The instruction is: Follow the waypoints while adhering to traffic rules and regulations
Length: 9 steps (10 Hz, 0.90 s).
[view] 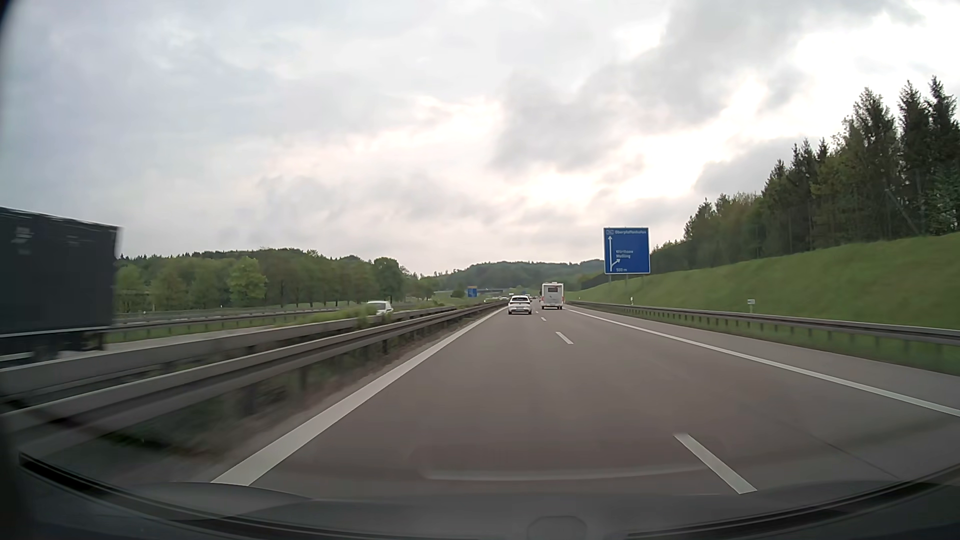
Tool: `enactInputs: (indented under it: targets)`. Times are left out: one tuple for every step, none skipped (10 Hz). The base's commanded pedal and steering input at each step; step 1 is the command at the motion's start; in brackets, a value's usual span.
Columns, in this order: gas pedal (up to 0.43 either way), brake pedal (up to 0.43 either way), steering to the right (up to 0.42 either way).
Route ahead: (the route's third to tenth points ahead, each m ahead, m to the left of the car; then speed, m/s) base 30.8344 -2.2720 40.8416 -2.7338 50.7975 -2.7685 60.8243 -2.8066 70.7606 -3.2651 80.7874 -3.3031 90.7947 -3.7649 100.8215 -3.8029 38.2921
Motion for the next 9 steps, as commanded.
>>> enactInputs:
  targets:
    - [0.000,0.000,0.003]
    - [0.000,0.000,0.003]
    - [0.000,0.000,0.003]
    - [0.000,0.000,0.003]
    - [0.000,0.000,0.003]
    - [0.000,0.000,0.003]
    - [0.000,0.000,0.003]
    - [0.000,0.000,0.003]
    - [0.000,0.000,0.003]
